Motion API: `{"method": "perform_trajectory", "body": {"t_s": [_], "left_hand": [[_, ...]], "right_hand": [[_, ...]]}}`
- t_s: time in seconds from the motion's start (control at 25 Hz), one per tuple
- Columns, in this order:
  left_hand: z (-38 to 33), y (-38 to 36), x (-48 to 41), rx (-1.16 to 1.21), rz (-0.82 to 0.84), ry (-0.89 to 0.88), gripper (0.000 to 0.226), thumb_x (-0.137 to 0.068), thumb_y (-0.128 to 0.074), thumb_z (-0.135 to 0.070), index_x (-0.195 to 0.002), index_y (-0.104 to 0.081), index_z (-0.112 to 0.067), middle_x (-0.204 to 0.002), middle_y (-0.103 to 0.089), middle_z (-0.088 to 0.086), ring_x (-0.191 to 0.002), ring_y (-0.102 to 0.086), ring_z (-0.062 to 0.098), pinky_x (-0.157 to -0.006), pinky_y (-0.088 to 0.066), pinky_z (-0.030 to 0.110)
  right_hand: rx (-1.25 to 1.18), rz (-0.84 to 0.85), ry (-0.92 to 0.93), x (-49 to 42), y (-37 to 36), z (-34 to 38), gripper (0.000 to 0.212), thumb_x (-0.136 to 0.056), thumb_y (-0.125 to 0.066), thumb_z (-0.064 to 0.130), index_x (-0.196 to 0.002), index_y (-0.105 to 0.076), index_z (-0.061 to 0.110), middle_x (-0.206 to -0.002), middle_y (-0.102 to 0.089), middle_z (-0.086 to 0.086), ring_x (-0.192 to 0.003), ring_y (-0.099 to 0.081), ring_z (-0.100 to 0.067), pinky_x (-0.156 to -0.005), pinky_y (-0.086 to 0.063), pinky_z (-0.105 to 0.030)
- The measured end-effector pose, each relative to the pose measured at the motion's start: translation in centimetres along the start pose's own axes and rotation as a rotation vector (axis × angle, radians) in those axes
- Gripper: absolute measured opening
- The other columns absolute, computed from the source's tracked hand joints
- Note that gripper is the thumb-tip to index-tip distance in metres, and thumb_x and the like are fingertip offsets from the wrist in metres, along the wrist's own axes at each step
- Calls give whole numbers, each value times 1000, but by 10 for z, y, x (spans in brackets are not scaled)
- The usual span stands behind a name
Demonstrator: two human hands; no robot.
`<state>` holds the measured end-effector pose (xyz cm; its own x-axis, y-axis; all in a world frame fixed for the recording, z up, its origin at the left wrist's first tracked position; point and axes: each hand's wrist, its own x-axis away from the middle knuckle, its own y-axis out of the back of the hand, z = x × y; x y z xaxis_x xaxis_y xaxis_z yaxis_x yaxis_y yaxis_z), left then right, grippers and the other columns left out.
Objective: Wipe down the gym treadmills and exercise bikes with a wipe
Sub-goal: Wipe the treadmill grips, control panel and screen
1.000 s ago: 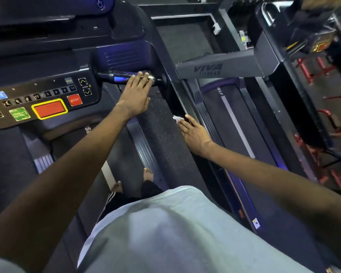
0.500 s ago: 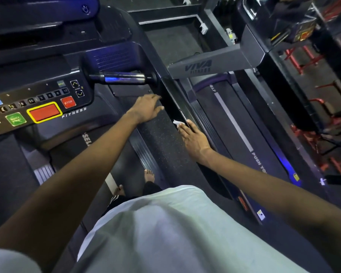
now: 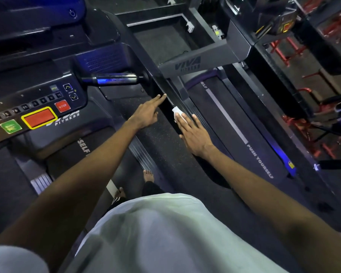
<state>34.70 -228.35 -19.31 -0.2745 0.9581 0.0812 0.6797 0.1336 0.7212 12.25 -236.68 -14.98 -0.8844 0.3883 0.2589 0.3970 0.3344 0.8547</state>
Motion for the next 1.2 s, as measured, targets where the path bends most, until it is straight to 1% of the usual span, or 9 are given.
{"method": "perform_trajectory", "body": {"t_s": [0.24,0.4,0.52,0.68,0.8,0.88,1.0,1.12,1.2], "left_hand": [[0,7,-2,-114,58,59,86,-89,-53,-7,-155,-11,-43,-161,-24,12,-145,-31,30,-110,-34,56],[-2,11,-4,-173,82,66,84,-90,-52,-9,-154,-10,-44,-160,-26,14,-144,-30,31,-111,-33,55],[-2,13,-5,-203,82,72,84,-91,-52,-11,-154,-9,-44,-158,-28,15,-144,-31,32,-111,-32,55],[-4,8,-3,-203,104,79,84,-92,-53,-12,-155,-6,-43,-158,-29,15,-143,-31,33,-111,-32,57],[-5,12,-5,-202,121,91,83,-92,-53,-12,-154,-9,-43,-158,-27,16,-144,-30,33,-112,-31,55],[-5,16,-8,-218,116,88,80,-92,-53,-12,-154,-13,-43,-158,-27,17,-144,-30,32,-112,-30,53],[-9,21,-10,-236,111,94,78,-91,-53,-12,-154,-17,-42,-157,-28,17,-144,-31,32,-111,-30,50],[-14,22,-10,-272,123,110,78,-92,-53,-13,-155,-16,-40,-158,-27,17,-142,-33,32,-110,-32,48],[-15,22,-11,-280,156,122,80,-92,-54,-15,-155,-13,-41,-158,-25,18,-143,-32,33,-110,-32,48]], "right_hand": [[-174,21,-101,-3,-6,15,70,-103,-31,35,-156,6,7,-163,13,-8,-151,11,-23,-123,-3,-46],[-236,48,-128,27,-14,16,68,-103,-29,37,-156,3,8,-164,11,-7,-151,10,-22,-123,-1,-45],[-256,28,-138,9,-7,19,67,-104,-28,36,-156,4,9,-164,13,-7,-151,11,-22,-123,1,-45],[-303,43,-175,-22,4,27,68,-103,-29,34,-156,4,8,-164,13,-7,-151,9,-23,-123,-1,-45],[-350,3,-205,1,-5,34,66,-104,-29,32,-156,3,7,-164,12,-6,-151,8,-22,-124,-5,-44],[-455,-66,-222,17,-12,35,60,-104,-35,25,-156,-10,7,-164,-3,-7,-152,-4,-23,-124,-10,-43],[-627,-215,-267,12,-7,24,54,-94,-59,5,-145,-43,10,-151,-42,-8,-136,-41,-24,-114,-37,-41],[-761,-266,-268,-5,2,10,53,-91,-62,-1,-141,-48,10,-133,-53,-9,-117,-49,-22,-102,-48,-35],[-810,-305,-255,-12,4,2,39,-95,-58,5,-134,-55,6,-120,-57,-10,-109,-52,-23,-95,-49,-36]]}}
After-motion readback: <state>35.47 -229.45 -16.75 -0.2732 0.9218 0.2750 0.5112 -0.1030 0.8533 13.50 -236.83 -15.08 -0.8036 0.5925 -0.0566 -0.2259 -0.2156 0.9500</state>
